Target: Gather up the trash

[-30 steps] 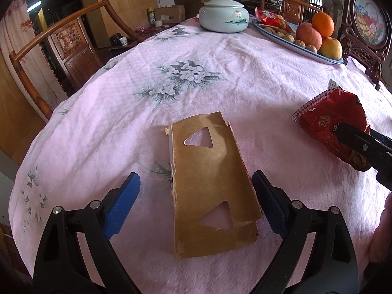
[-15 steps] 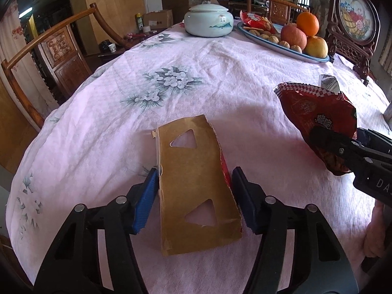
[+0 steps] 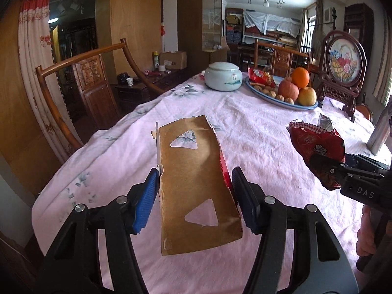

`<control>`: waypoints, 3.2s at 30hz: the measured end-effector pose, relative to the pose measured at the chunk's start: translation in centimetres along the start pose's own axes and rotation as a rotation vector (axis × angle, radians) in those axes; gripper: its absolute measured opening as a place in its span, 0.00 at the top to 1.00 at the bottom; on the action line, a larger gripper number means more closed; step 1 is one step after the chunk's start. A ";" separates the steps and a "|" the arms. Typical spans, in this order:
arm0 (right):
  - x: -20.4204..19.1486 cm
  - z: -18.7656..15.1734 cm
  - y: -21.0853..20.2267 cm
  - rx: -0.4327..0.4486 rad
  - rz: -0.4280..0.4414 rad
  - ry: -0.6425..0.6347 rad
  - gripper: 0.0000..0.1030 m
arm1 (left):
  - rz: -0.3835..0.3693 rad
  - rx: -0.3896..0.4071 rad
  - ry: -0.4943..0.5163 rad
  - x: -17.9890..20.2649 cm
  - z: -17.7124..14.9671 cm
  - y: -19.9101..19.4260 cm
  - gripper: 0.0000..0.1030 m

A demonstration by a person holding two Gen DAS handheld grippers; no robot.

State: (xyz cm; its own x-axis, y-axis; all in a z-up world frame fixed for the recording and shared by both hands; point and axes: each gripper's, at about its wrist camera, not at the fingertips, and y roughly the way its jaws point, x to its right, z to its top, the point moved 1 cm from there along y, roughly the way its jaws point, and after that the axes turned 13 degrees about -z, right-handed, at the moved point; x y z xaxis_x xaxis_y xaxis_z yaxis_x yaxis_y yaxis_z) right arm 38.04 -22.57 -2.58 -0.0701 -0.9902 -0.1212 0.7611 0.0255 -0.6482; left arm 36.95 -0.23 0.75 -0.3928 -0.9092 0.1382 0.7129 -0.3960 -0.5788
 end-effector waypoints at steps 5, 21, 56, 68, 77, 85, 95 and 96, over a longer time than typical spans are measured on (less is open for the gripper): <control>-2.4 -1.5 -5.1 0.048 0.060 -0.039 0.45 | 0.027 0.052 -0.012 -0.8 -1.8 -6.0 0.42; -13.3 -9.5 -14.9 0.108 0.237 -0.239 0.45 | 0.305 -0.015 -0.242 -12.6 -17.2 -19.6 0.41; -37.3 -20.9 -8.8 -0.219 0.477 -0.516 0.44 | 0.550 -0.101 -0.684 -27.5 -34.5 -24.9 0.07; -42.4 -25.2 -4.6 -0.292 0.401 -0.597 0.32 | 0.547 -0.166 -0.679 -27.7 -35.5 -24.5 0.07; -37.5 -23.2 -6.8 -0.251 0.379 -0.487 0.29 | 0.532 -0.183 -0.587 -23.9 -34.4 -24.0 0.07; -34.2 -22.7 -10.6 -0.195 0.358 -0.422 0.21 | 0.555 -0.164 -0.449 -19.0 -32.7 -25.7 0.07; -31.4 -25.1 -13.0 -0.195 0.334 -0.347 0.12 | 0.569 -0.146 -0.318 -15.3 -32.3 -27.3 0.07; -31.4 -25.5 -12.8 -0.210 0.334 -0.344 0.12 | 0.570 -0.141 -0.315 -15.1 -32.2 -27.5 0.07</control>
State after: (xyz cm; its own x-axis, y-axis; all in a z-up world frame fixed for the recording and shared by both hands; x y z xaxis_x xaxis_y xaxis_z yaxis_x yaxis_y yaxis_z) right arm 14.04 11.69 -9.60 0.3972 -0.9103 -0.1164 0.5573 0.3400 -0.7575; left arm 4.56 28.56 -11.31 0.2268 -0.9739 -0.0045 0.6679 0.1589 -0.7271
